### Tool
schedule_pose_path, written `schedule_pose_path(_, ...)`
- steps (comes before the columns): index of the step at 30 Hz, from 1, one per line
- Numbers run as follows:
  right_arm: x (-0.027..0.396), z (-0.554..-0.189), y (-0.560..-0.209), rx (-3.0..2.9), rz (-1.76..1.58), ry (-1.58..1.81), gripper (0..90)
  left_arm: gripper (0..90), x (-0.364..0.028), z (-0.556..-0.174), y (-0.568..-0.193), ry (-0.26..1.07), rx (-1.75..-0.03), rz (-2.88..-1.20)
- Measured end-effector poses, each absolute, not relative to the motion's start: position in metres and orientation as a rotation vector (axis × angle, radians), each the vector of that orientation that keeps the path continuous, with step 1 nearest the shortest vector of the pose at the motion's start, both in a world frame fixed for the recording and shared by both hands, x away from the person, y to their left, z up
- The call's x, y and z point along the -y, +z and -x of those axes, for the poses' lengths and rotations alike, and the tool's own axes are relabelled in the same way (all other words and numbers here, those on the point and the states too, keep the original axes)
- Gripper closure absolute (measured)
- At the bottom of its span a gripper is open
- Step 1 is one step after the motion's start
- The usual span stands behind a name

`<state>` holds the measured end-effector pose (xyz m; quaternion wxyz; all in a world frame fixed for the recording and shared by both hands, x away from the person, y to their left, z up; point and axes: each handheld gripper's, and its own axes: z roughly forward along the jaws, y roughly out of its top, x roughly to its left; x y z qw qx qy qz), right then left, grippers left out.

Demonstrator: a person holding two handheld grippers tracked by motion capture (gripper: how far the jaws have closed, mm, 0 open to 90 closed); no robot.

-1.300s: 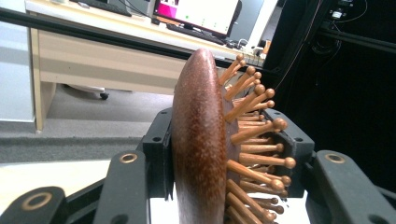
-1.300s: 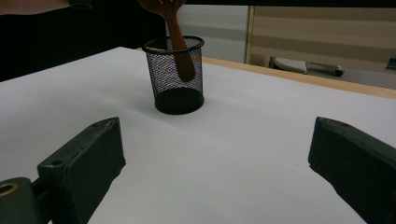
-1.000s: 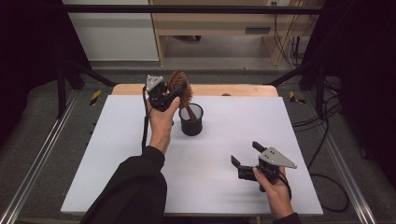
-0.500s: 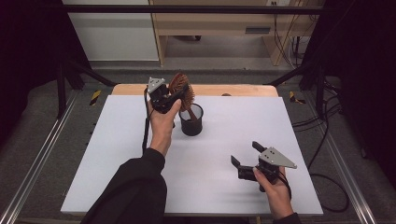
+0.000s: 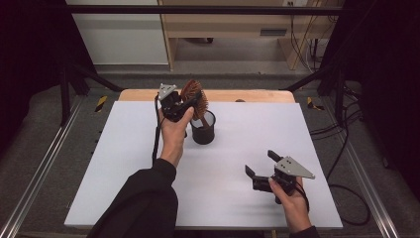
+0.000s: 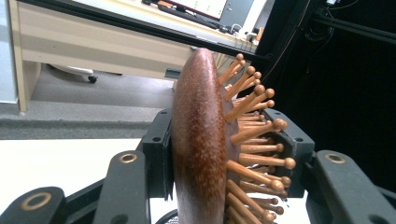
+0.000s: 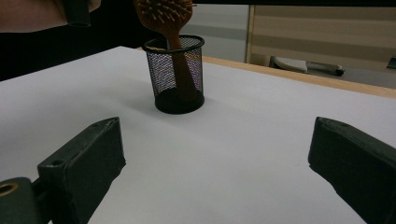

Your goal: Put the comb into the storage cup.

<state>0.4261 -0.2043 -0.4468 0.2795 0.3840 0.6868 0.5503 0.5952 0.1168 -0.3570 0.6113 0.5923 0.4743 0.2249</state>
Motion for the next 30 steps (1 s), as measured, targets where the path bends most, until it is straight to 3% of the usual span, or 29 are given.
schedule_pose_path(30,0.2047,-0.4263,-0.4468,-1.842,-1.034,1.479,3.8,49.4,-0.1169,-0.5982,-0.3599,0.502,-1.097,-1.368)
